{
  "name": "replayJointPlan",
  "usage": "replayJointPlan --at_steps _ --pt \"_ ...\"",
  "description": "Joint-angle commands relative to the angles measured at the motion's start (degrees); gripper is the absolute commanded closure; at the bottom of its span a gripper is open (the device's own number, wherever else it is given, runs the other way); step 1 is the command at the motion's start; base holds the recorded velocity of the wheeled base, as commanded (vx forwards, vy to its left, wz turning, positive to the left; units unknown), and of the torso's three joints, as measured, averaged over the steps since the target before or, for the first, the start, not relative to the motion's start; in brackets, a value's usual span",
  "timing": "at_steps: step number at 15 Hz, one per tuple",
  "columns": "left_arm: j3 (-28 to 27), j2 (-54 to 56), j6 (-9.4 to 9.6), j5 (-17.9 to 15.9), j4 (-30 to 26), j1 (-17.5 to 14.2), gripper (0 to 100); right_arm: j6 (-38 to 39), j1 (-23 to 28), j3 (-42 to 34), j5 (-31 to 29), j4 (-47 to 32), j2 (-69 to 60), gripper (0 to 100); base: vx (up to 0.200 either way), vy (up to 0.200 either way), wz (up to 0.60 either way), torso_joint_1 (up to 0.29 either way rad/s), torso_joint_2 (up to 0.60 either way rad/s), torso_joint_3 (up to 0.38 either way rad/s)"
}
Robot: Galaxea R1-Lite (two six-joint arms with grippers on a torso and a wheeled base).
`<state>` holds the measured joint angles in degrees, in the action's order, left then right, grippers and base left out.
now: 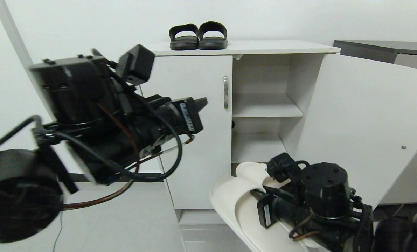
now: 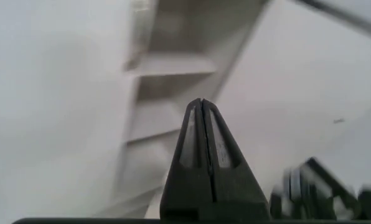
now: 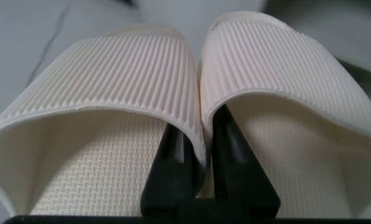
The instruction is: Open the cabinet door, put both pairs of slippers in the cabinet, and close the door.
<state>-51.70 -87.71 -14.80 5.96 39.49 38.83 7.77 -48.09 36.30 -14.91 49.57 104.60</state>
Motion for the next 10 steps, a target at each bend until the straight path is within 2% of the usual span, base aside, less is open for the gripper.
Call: replayJointPlan --at_steps 1,2,4,5,6,7,8,10 --pt "6.4 19.2 3.11 11.7 -14.3 -0.9 100 3.3 3.2 8.6 -8.1 -3.7 6.5 100 0.0 0.0 0.0 0.0 0.0 0.0" --pt "7.9 22.4 3.64 14.8 -17.2 -1.8 100 4.2 3.7 10.6 -10.8 -5.7 7.2 100 0.0 0.0 0.0 0.0 0.0 0.0" --pt "12.8 30.7 6.71 17.0 -20.2 -13.0 100 5.9 4.6 13.9 -14.7 -9.8 7.7 100 0.0 0.0 0.0 0.0 0.0 0.0" --pt "14.8 34.7 8.47 20.5 -20.2 -16.6 100 5.9 4.7 14.5 -17.1 -10.1 8.4 100 0.0 0.0 0.0 0.0 0.0 0.0" --pt "17.0 38.3 9.17 23.2 -20.3 -19.7 100 5.9 4.7 14.6 -18.9 -10.1 8.8 100 0.0 0.0 0.0 0.0 0.0 0.0" --pt "19.3 42.4 9.17 24.0 -20.4 -24.1 100 5.9 4.6 14.5 -19.6 -10.0 9.0 100 0.0 0.0 0.0 0.0 0.0 0.0" --pt "21.4 45.2 9.17 24.0 -20.5 -27.1 100 5.9 4.6 14.5 -19.7 -10.0 9.0 100 0.0 0.0 0.0 0.0 0.0 0.0" --pt "31.4 54.6 9.26 23.9 -20.4 -33.1 100 5.9 4.6 14.0 -19.9 -9.9 8.8 100 0.0 0.0 0.0 0.0 0.0 0.0"
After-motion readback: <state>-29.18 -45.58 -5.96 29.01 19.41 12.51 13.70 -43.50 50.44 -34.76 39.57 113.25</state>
